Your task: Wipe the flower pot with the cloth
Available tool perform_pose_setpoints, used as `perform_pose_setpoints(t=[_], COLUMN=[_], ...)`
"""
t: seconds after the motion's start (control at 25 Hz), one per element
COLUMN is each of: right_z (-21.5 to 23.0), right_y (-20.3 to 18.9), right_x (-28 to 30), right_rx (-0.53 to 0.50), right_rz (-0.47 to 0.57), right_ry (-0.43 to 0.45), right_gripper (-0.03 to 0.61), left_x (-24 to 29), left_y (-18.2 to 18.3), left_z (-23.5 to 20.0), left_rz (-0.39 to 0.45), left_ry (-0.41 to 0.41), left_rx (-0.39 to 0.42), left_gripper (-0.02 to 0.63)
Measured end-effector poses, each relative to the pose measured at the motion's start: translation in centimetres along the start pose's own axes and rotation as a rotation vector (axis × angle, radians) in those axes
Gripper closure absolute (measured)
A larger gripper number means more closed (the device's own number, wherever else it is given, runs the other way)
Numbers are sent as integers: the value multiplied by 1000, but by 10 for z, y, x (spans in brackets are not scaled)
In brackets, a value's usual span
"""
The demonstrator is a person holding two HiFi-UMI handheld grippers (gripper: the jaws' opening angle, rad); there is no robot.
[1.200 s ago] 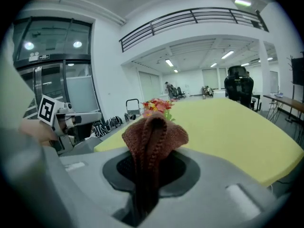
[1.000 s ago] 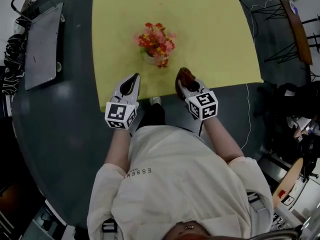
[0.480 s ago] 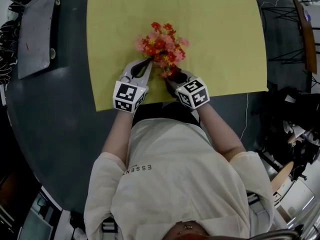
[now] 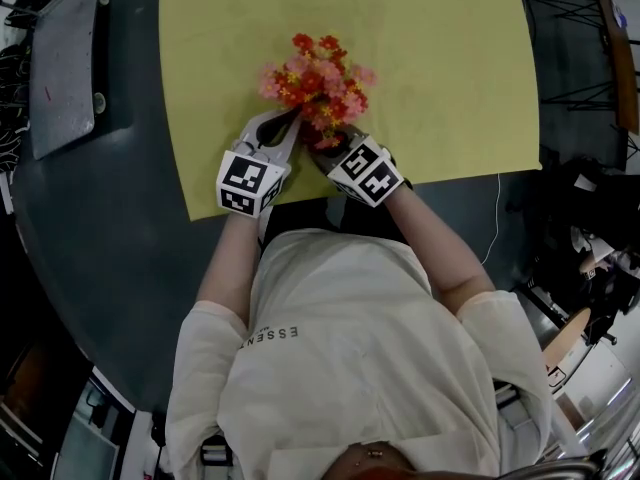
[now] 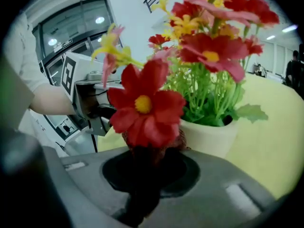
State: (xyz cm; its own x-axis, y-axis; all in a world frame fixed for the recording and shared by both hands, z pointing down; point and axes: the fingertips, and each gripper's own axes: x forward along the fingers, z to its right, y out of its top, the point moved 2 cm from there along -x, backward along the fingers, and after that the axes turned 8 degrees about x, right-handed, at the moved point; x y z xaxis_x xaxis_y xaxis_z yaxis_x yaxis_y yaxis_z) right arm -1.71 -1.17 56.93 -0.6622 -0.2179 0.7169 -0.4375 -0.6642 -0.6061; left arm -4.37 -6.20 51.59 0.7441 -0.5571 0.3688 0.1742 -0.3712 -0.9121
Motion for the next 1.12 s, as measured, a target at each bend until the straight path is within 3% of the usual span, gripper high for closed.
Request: perform_pose_setpoints(t=[0.12, 0.32, 0.72, 0.92, 1.12], right_z=[8, 43, 121, 150, 165], right_y=[-3, -14, -15, 38, 57], right_x=[-10, -38, -72, -63, -36], right_rx=[43, 161, 292, 180, 118], right_rz=[-4, -4, 49, 78, -17], right_ry=[-5, -89, -280, -198, -88], right_gripper=[518, 517, 517, 517, 517], left_x=[1, 3, 1, 4, 12], left_y=[-1, 0, 0, 3, 7], left_z=[0, 3, 1, 1, -9], left_rz=[-28, -80, -62, -56, -70], left_ry=[-14, -35, 26, 87, 122], left_rx=[-3, 20, -14, -40, -56], left_gripper=[598, 598, 598, 598, 598])
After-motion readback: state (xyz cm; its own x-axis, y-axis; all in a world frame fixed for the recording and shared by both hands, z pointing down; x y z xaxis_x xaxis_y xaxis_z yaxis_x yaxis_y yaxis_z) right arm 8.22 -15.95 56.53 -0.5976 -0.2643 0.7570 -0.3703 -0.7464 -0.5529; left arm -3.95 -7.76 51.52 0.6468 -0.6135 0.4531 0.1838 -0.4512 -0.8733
